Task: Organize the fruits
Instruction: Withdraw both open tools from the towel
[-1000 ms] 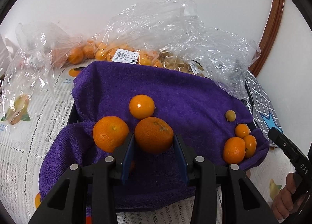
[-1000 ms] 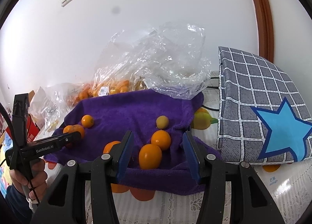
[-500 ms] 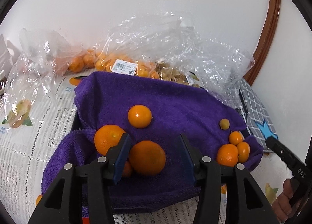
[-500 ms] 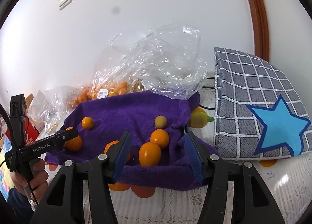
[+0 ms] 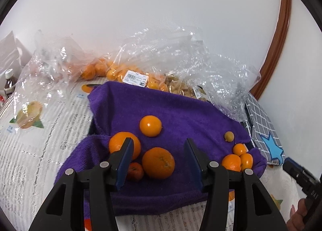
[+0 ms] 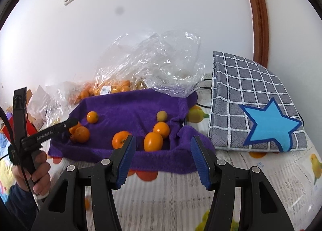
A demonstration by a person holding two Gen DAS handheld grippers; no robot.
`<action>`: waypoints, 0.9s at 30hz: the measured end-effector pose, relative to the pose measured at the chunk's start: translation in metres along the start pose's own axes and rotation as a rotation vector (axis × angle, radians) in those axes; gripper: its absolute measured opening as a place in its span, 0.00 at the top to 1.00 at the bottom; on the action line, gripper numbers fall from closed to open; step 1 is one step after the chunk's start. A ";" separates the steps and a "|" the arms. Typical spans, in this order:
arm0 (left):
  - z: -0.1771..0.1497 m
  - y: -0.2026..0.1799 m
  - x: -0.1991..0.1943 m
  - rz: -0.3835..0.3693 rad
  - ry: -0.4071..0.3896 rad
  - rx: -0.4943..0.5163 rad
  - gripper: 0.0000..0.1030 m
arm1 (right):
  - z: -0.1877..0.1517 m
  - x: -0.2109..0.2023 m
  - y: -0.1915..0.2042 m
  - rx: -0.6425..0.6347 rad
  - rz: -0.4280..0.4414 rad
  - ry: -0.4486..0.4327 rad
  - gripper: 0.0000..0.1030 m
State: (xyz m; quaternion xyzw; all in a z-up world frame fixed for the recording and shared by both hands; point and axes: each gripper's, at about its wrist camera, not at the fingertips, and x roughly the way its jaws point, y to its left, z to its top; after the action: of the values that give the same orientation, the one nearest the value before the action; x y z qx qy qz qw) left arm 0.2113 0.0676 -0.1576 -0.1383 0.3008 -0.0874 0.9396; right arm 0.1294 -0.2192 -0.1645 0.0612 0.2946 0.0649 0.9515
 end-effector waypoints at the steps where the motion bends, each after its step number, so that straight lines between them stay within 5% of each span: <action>1: 0.000 0.001 -0.002 0.001 -0.008 -0.003 0.52 | -0.002 -0.003 0.000 -0.001 -0.005 0.003 0.45; 27: -0.020 0.032 -0.045 0.063 -0.059 -0.077 0.52 | -0.019 -0.038 0.034 -0.073 0.040 0.020 0.45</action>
State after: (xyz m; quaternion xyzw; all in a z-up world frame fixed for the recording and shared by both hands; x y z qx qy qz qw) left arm 0.1658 0.1045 -0.1586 -0.1675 0.2803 -0.0419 0.9442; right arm 0.0844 -0.1904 -0.1543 0.0314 0.3002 0.0953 0.9486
